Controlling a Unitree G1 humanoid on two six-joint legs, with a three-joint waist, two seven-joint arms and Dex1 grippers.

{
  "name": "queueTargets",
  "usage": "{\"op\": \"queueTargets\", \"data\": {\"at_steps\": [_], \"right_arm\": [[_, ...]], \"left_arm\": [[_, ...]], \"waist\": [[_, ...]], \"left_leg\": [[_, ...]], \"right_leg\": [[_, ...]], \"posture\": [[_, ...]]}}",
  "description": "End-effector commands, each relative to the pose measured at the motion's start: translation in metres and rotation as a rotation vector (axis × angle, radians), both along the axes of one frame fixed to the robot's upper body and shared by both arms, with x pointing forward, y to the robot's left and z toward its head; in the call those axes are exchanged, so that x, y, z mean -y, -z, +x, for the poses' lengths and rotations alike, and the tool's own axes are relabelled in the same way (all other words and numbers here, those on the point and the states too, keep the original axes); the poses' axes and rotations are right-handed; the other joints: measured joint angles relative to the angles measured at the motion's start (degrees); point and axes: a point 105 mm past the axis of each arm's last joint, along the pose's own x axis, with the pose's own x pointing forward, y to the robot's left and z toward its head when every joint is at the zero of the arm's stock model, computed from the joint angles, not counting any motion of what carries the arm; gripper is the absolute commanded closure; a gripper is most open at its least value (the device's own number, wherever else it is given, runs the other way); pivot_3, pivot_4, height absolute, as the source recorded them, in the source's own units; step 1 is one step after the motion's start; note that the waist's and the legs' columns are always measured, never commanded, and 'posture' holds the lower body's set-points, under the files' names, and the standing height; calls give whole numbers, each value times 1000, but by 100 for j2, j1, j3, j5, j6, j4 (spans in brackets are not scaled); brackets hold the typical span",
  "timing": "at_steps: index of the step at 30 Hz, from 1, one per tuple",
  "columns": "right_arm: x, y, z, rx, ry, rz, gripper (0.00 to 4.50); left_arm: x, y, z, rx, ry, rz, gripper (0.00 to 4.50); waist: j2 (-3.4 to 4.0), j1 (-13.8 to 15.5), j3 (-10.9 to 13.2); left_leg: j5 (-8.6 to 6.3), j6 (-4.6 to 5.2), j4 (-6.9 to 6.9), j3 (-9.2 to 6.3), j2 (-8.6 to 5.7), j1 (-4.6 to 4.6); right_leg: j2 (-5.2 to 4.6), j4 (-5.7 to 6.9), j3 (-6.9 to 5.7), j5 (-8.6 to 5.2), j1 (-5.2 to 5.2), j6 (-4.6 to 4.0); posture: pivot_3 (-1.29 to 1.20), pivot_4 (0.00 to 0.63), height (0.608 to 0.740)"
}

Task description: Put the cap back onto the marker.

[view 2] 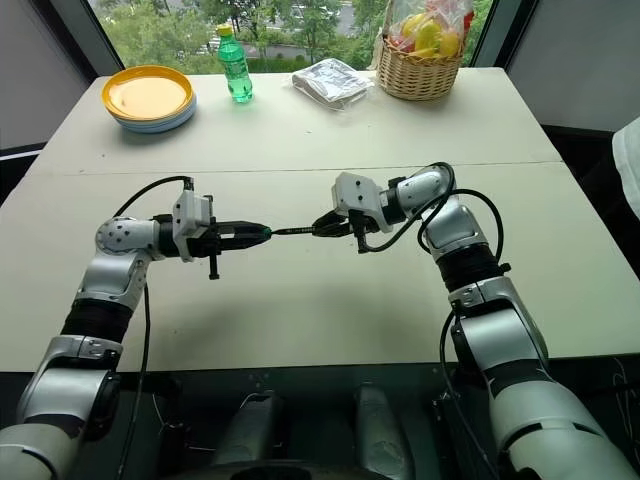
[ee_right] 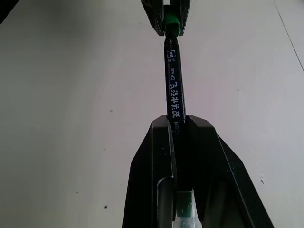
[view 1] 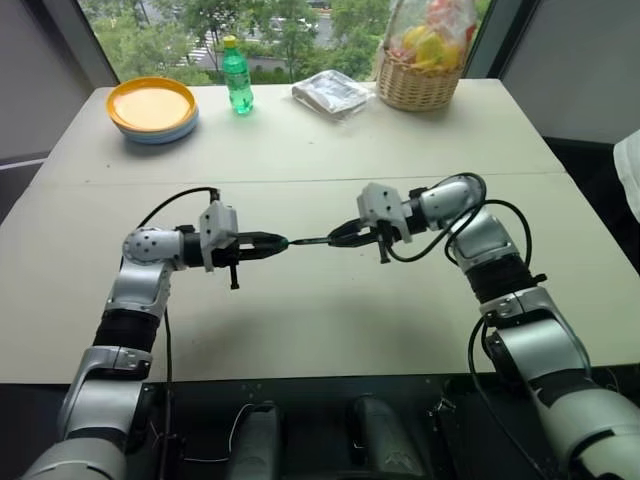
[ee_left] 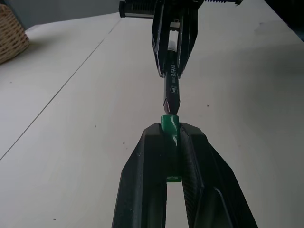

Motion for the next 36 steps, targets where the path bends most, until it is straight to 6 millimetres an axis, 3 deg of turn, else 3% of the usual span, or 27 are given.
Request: {"op": "queueTargets", "data": {"at_steps": [1,20,36], "right_arm": [[-8,-11,-5,36,-37,27,4476],[-24,-12,-16,76,-91,-25,4476],[-33,6,-11,137,-45,-124,4476]], "left_arm": [[5,-6,-3,11,37,14,4500],[0,6,7,2,6,135,4500],[2,3,9,24,6,160,4500]], "waist": [[0,1,0],[0,-4,0],[0,-5,0]], "left_leg": [[0,0,0,0,0,0],[0,0,1,0,0,0],[0,0,1,-1,0,-2]], "right_leg": [[0,0,0,0,0,0],[1,0,-1,0,0,0],[2,1,0,0,-3,0]], "posture": [[0,150,740],[0,150,740],[0,150,740]]}}
